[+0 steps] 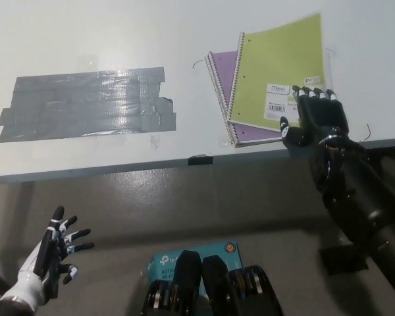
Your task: The robot uses its right hand to align two notebooks stacked together until they are fully overlapped
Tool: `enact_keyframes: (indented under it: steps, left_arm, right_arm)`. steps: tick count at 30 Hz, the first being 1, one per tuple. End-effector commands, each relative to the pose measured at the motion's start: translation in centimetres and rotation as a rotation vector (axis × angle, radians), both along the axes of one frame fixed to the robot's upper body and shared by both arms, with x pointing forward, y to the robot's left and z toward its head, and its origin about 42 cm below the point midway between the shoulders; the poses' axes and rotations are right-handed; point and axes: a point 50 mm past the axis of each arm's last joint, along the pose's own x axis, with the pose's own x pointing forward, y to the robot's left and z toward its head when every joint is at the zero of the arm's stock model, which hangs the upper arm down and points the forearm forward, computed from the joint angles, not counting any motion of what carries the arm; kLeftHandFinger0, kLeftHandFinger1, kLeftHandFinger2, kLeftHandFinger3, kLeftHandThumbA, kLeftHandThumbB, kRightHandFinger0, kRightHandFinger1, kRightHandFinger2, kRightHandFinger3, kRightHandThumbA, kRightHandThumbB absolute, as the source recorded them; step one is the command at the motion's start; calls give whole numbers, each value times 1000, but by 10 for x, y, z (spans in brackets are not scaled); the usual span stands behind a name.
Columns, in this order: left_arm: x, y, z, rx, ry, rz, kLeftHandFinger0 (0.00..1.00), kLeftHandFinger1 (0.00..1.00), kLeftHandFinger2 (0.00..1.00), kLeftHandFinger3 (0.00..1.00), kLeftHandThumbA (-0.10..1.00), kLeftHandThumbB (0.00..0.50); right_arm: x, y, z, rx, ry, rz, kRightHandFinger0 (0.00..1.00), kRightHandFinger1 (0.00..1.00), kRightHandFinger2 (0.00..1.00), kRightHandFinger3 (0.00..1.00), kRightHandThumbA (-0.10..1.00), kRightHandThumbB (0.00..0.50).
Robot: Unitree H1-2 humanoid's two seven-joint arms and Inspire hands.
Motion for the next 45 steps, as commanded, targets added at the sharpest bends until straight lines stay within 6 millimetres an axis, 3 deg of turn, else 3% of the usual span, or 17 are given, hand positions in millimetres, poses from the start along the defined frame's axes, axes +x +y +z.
enact_keyframes:
  steps: [1, 7, 9, 11, 16, 19, 24, 29, 31, 34, 38, 45]
  left_arm:
    - [6, -3, 14, 16, -32, -36, 686, 779, 873, 1000, 1000, 257]
    - [7, -7, 13, 16, -31, -47, 667, 757, 867, 1000, 1000, 283]
    - [7, -7, 14, 15, -37, -48, 648, 745, 861, 1000, 1000, 277]
    - [7, -7, 14, 9, -37, -47, 645, 742, 863, 1000, 1000, 279]
    - [10, -9, 14, 10, -37, -56, 613, 715, 845, 1000, 1000, 304]
    - [9, -7, 14, 23, -37, -58, 584, 701, 856, 1000, 1000, 300]
    - [8, -7, 13, 28, -33, -60, 649, 747, 873, 1000, 1000, 316]
    - [6, -6, 12, 29, -32, -67, 630, 743, 866, 1000, 1000, 322]
    - [7, -7, 13, 29, -34, -66, 636, 747, 866, 1000, 1000, 313]
    - [6, -7, 13, 22, -36, -74, 618, 720, 874, 1000, 1000, 329]
    - [4, -9, 12, 26, -32, -89, 637, 771, 891, 1000, 1000, 327]
    - [10, -12, 12, 8, -31, -101, 646, 781, 898, 1000, 1000, 357]
  right_arm:
    - [-17, -16, -37, 0, 163, -10, 1000, 1000, 1000, 1000, 1000, 393]
    - [-25, -9, -54, -22, 176, 25, 1000, 1000, 1000, 1000, 1000, 374]
    - [-27, -11, -58, 1, 183, 16, 1000, 1000, 1000, 1000, 1000, 405]
    - [-27, -13, -60, 2, 189, 15, 1000, 1000, 1000, 1000, 1000, 399]
    - [-23, -22, -51, -24, 166, -13, 1000, 1000, 1000, 1000, 1000, 405]
    - [-18, -25, -43, -32, 155, -34, 1000, 1000, 1000, 1000, 1000, 380]
    - [-8, -32, -27, 5, 118, -95, 1000, 1000, 1000, 1000, 1000, 377]
    - [0, -30, -12, -23, 39, -127, 1000, 1000, 1000, 1000, 1000, 381]
    - [3, -22, -4, -9, 10, -143, 1000, 1000, 1000, 1000, 1000, 380]
    - [7, -4, 9, 12, -93, -171, 1000, 1000, 1000, 1000, 1000, 328]
    - [6, 15, 18, 12, -124, -164, 1000, 1000, 1000, 1000, 1000, 314]
    - [4, 22, 9, 12, -74, -160, 1000, 1000, 1000, 1000, 1000, 324]
